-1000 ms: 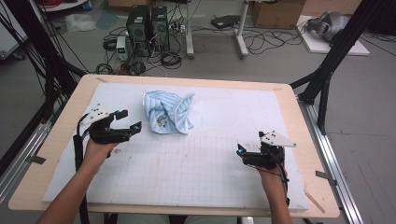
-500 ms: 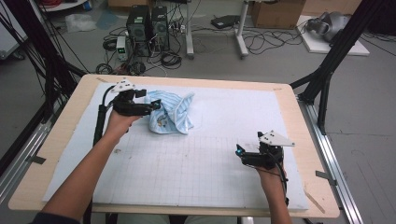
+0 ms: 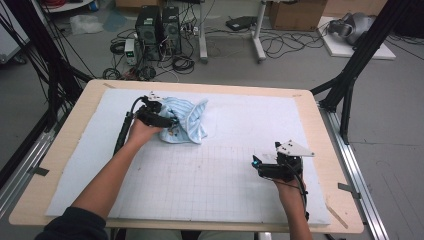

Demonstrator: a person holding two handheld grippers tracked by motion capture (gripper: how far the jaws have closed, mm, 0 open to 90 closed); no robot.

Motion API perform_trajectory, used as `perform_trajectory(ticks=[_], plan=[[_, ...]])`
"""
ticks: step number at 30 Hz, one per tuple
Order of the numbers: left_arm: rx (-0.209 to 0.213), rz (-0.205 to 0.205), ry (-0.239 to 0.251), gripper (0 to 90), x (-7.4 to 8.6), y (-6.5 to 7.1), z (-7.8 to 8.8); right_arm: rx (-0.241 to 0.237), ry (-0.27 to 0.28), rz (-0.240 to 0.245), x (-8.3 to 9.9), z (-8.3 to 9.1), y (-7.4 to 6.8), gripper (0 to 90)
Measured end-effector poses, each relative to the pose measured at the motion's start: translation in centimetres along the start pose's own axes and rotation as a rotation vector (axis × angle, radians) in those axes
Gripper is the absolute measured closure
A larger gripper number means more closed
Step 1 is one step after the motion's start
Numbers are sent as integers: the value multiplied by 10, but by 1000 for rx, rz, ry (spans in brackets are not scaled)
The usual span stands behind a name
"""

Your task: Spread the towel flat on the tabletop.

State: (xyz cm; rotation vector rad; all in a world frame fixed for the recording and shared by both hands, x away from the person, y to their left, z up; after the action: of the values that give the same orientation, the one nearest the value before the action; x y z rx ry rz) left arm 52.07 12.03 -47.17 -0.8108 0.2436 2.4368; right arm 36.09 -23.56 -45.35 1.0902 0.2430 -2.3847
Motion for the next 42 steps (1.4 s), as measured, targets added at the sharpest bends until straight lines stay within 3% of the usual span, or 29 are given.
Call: perform_trajectory(ticks=[2,4,8,12,17,18,20,22,26,31,33,35,36,38,39,41,42], plan=[[-4,-23,-71,217,10,3,-16,-2,-6,-2,0,0,-1,54],[24,-28,-91,331,14,8,-21,0,-5,5,0,-1,-1,54],[71,-69,-75,615,13,14,-14,4,-5,3,1,-1,1,54],[122,-65,-49,679,17,17,-6,2,-11,0,2,-1,0,54],[192,-55,-11,681,31,26,9,-1,-12,-1,1,-2,-1,54],[222,-50,-13,681,37,30,17,-2,-10,4,1,-2,-2,54],[226,-52,0,682,38,32,20,-3,-8,2,0,-2,-2,54],[256,-64,30,682,46,40,34,-11,-11,4,0,-3,-4,54],[296,-84,63,680,58,48,45,-20,-16,11,-1,-5,-7,54],[314,-62,72,676,72,52,49,-26,-19,23,-2,-7,-12,54],[314,-39,71,633,79,52,49,-47,-23,23,-4,-10,-17,54],[314,-29,71,527,81,51,48,-62,-25,32,-8,-14,-22,54],[311,-25,72,527,82,50,49,-62,-25,32,-8,-14,-22,54],[322,-8,94,397,82,50,51,-88,-22,53,-15,-18,-33,54],[326,-6,103,397,82,50,52,-88,-22,53,-15,-18,-33,54],[313,-3,121,320,81,48,56,-132,-16,57,-21,-22,-44,54],[298,-1,152,300,80,46,60,-148,-19,61,-23,-24,-48,54]])
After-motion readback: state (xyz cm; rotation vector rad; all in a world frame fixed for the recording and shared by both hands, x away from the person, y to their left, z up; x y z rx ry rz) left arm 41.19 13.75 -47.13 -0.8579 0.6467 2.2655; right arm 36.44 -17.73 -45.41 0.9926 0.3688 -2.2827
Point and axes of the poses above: each handheld gripper's, and its own axes: z roughly backward along the jaws, x roughly out of its underside, y roughly to its right, the point moved 8 cm from there along -z, roughly forward along the jaws, and after that the axes turned 14 degrees about -y, right-handed, at the moved point
